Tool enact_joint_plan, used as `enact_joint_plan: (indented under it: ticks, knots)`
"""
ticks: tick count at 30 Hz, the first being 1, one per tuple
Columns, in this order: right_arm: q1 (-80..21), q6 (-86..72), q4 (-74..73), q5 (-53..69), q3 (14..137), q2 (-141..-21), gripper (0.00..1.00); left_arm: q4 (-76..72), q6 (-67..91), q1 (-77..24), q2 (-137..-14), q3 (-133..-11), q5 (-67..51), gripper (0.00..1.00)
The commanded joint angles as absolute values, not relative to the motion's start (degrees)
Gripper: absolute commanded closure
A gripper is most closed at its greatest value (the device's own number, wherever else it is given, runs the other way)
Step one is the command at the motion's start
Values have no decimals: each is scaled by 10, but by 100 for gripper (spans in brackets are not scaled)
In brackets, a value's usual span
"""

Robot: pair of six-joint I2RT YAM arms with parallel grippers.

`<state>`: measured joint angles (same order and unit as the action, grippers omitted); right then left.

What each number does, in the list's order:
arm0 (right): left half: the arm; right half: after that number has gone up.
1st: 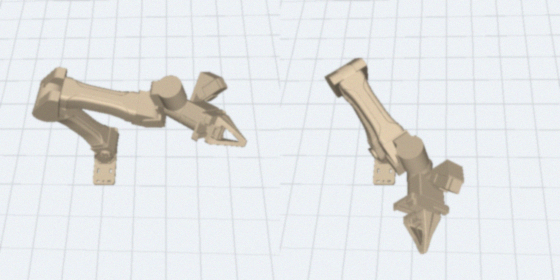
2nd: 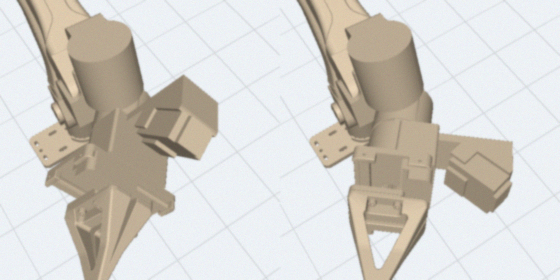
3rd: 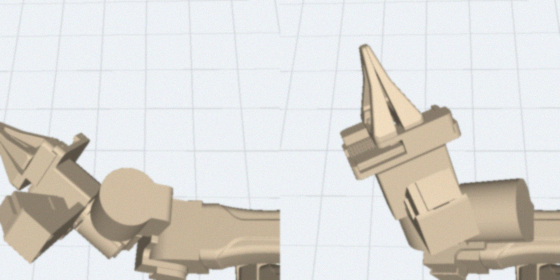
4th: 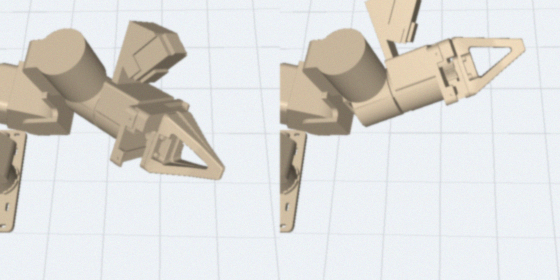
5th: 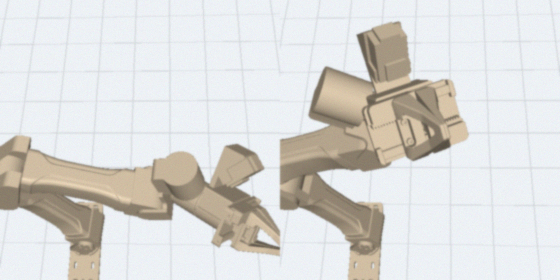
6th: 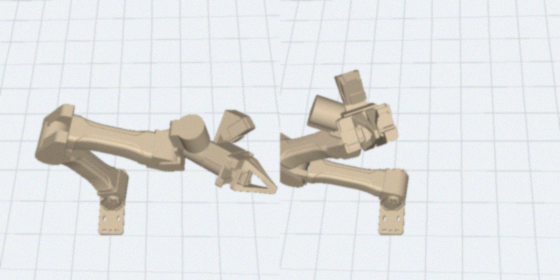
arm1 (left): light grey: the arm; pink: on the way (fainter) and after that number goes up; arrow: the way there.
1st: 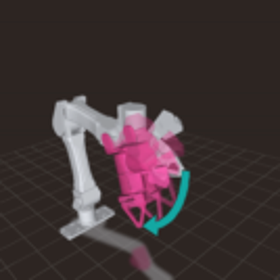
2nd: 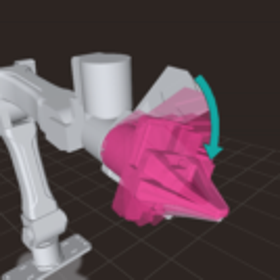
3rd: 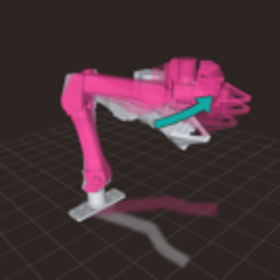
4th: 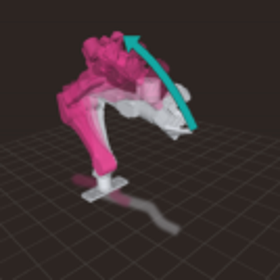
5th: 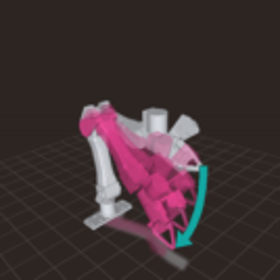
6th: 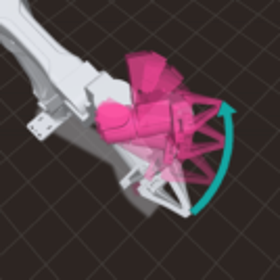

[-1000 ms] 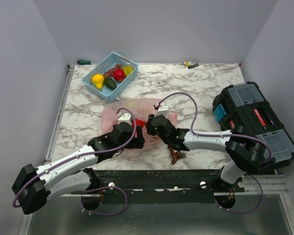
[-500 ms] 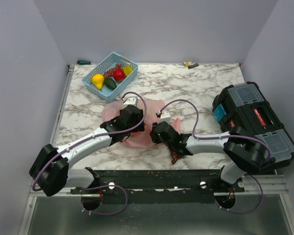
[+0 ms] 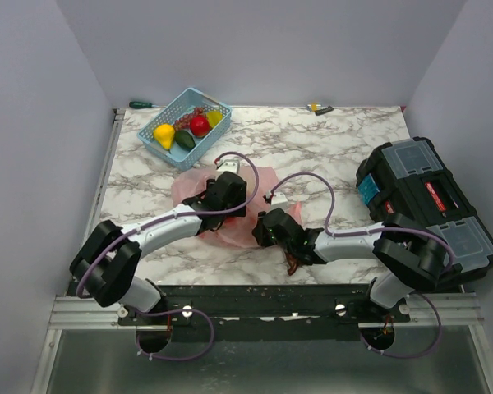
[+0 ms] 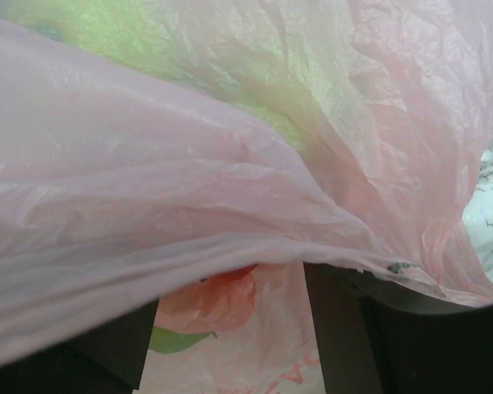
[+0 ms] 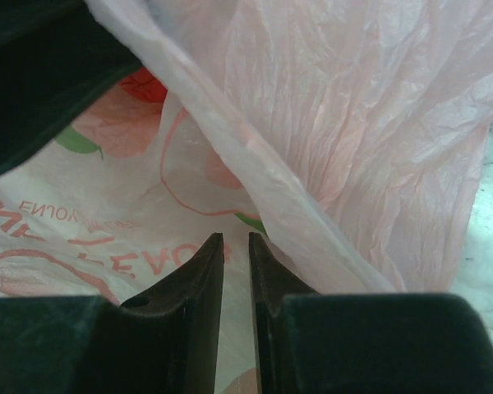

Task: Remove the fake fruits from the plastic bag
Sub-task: Take out the fake fruit from the plastic bag.

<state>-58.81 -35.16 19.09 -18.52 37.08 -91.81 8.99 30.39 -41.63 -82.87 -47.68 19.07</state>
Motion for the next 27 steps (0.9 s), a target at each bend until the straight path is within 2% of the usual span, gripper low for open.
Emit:
enact_joint_plan:
  ticks: [1,13,15,22,27]
  knots:
    - [-589,-363,212,-167,364,-915,79,62,283,-413,-858,-499,212,32]
    - [-590,-366,214,-155,369,-935,79,48,281,-409,-939,-514,176,32]
    - [-589,-366,210,-157,371,-938,79,53,276,-408,-942,-515,169,37]
    - [-589,-368,206,-166,362,-921,79,88,261,-409,-897,-505,138,65]
    - [-589,-368,203,-167,361,-919,79,116,262,-408,-817,-474,115,76]
